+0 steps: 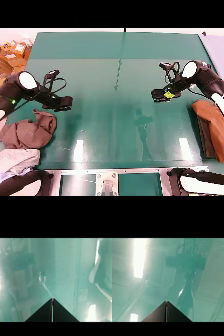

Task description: Fold the shirts.

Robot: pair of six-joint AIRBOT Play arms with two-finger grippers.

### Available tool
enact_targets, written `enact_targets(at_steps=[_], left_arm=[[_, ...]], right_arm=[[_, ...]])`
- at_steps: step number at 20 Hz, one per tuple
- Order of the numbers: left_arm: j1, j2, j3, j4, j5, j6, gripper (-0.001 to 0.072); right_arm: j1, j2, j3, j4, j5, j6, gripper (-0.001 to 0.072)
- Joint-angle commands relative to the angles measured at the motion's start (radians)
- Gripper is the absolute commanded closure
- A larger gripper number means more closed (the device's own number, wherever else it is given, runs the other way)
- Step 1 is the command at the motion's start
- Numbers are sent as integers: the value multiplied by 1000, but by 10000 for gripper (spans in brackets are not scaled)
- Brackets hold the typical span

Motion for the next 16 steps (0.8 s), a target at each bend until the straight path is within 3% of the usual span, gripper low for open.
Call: enact_targets(at_steps=[1, 2, 3, 4, 5, 9, 12, 16], left_arm=[[0, 1, 0, 31, 16, 0, 680], [0, 1, 0, 53, 16, 0, 679], [0, 1, 0, 97, 14, -1, 541], [0, 1, 0, 164, 1, -11, 48], [0, 1, 0, 268, -23, -61, -6], [10, 1, -42, 745, -190, -224, -3], [110, 1, -147, 768, -208, -238, -3], [270, 1, -274, 753, -120, -262, -1]], right_arm=[[1, 0, 0, 0, 0, 0, 698], [1, 0, 0, 0, 0, 0, 698], [1, 0, 0, 0, 0, 0, 698], [1, 0, 0, 0, 0, 0, 698], [1, 0, 0, 0, 0, 0, 698], [1, 0, 0, 0, 0, 0, 698], [1, 0, 0, 0, 0, 0, 698], [1, 0, 0, 0, 0, 0, 698]])
